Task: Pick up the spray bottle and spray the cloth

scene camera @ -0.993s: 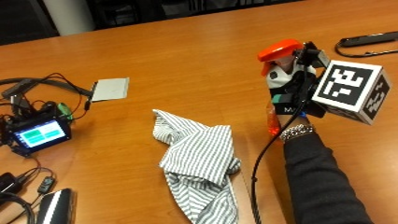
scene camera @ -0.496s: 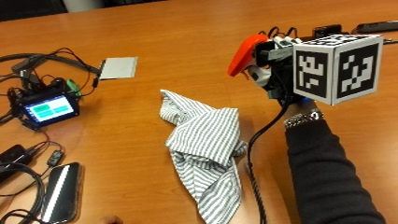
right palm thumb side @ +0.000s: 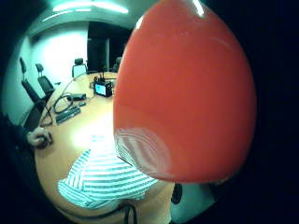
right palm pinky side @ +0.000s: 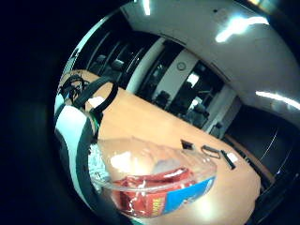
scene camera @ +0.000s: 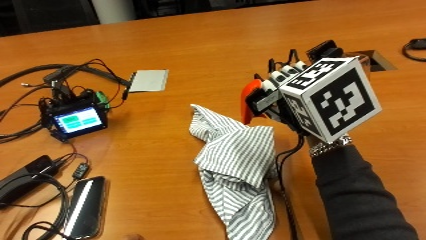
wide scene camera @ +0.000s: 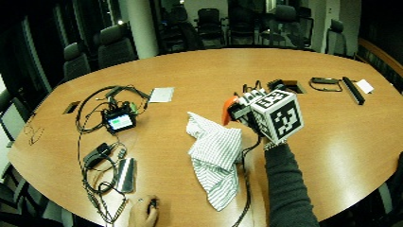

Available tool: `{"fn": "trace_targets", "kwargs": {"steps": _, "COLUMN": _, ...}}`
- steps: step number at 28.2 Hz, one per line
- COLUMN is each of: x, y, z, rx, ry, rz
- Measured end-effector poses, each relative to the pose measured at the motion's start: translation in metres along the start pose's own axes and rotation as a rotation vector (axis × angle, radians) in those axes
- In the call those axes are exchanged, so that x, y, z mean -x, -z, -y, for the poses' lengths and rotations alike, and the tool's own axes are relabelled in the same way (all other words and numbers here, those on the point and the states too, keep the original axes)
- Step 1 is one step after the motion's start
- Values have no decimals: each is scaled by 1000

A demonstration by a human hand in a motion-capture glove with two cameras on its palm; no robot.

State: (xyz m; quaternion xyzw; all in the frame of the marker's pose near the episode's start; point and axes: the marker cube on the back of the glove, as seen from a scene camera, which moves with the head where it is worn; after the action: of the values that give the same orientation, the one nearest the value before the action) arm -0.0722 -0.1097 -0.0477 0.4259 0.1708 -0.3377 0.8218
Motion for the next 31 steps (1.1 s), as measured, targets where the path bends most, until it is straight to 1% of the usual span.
{"fn": "trace_targets", "kwargs": {"steps": 5, "x": 19, "y": -6, "z": 5, "rx": 0, "ry": 137, "rz": -29}}
{"fn": "trace_targets", "kwargs": {"steps": 11, "x": 46, "y": -11, "z": -2, "rx": -13, "ry": 324, "rz": -46}}
{"fn": "trace_targets", "kwargs": {"steps": 18, "x": 67, "y": -22, "z": -12, "rx": -11, "ry": 456, "rz": -84}}
{"fn": "trace_targets", "kwargs": {"steps": 21, "x": 70, "y": -27, "z": -14, "rx": 3, "ry": 470, "rz": -88}}
{"fn": "trace_targets", "kwargs": {"steps": 25, "x": 68, "y": -28, "z": -12, "rx": 6, "ry": 442, "rz": -90}}
{"fn": "trace_targets", "kwargs": {"steps": 28, "x": 64, "y": -27, "z": -13, "rx": 12, "ry": 392, "rz": -86}}
{"fn": "trace_targets", "kwargs": {"steps": 31, "x": 60, "y": -25, "z": -15, "rx": 16, "ry": 305, "rz": -53}}
